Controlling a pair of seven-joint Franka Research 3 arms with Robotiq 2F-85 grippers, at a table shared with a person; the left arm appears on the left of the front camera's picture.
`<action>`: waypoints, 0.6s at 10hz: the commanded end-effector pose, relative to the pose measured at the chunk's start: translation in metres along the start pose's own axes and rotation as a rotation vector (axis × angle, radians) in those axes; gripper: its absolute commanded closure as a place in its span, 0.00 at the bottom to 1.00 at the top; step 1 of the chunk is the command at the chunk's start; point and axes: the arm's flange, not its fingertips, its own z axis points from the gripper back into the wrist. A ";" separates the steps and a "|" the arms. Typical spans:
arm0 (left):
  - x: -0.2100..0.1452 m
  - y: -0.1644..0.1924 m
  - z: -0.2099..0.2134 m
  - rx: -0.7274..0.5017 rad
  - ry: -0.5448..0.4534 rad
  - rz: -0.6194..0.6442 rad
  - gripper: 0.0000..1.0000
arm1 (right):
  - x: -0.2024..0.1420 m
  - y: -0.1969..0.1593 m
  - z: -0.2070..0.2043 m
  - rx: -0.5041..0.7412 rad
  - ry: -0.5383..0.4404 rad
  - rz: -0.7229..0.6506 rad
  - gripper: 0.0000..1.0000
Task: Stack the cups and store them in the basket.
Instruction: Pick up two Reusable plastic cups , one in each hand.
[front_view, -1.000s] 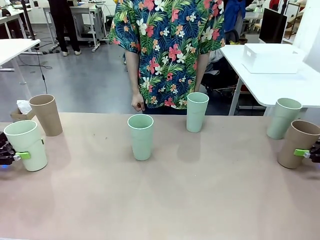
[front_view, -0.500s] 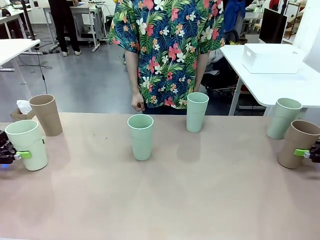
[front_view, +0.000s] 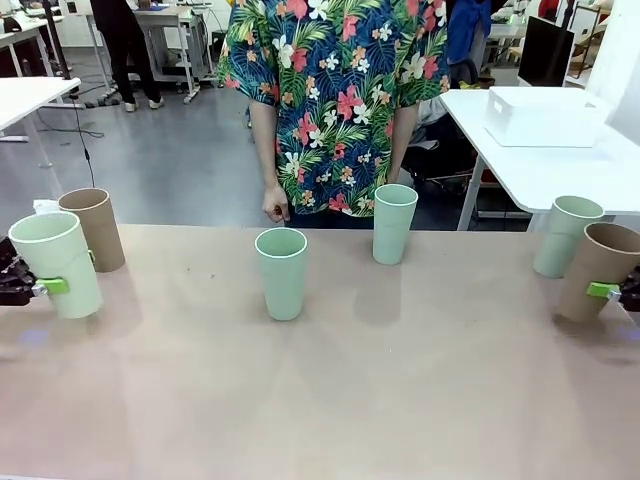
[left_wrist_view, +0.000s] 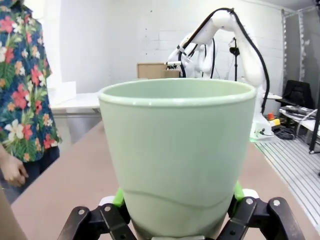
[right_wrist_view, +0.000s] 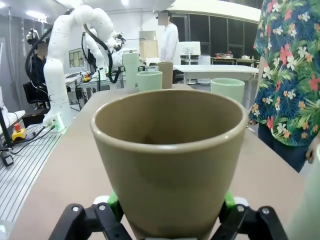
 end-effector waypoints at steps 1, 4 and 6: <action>0.030 -0.029 -0.025 0.055 -0.011 -0.029 0.15 | 0.036 0.037 -0.033 -0.064 0.032 0.005 0.15; 0.066 -0.064 -0.063 0.047 -0.012 -0.027 0.15 | 0.067 0.079 -0.073 -0.076 0.073 0.020 0.15; 0.063 -0.084 -0.087 0.046 0.028 -0.008 0.15 | 0.073 0.104 -0.101 -0.113 0.074 0.001 0.15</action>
